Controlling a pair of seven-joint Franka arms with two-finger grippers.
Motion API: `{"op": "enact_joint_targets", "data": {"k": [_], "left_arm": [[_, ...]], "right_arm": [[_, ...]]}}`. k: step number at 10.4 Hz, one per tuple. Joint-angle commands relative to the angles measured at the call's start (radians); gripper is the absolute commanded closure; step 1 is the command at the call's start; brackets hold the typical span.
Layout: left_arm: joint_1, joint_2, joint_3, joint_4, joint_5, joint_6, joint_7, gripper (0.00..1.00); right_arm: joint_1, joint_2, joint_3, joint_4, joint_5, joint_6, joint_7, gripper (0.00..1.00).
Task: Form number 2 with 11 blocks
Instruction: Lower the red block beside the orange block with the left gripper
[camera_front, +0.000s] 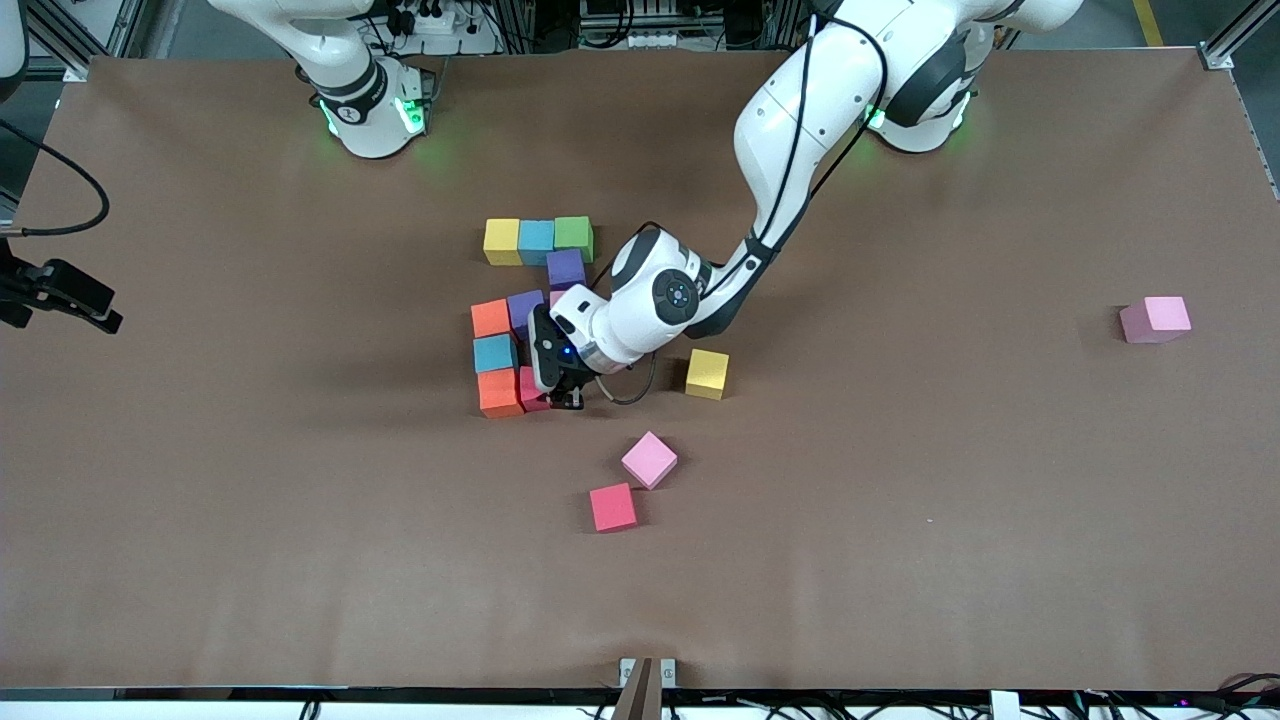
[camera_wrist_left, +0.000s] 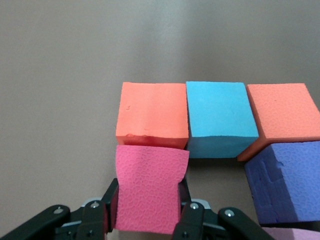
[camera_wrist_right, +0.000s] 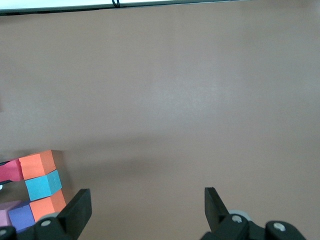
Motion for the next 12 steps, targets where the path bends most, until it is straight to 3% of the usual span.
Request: {"op": "enact_joint_targets", "data": {"k": [1, 12], "left_arm": [[0.003, 0.047, 0.000, 0.048, -0.027, 0.001, 0.014, 0.96], [0.000, 0.063, -0.002, 0.051, -0.027, 0.047, 0.008, 0.94]], "right_arm": [[-0.001, 0.015, -0.001, 0.031, 0.017, -0.010, -0.008, 0.00], [0.000, 0.021, -0.001, 0.031, 0.016, 0.002, -0.008, 0.00]]}}
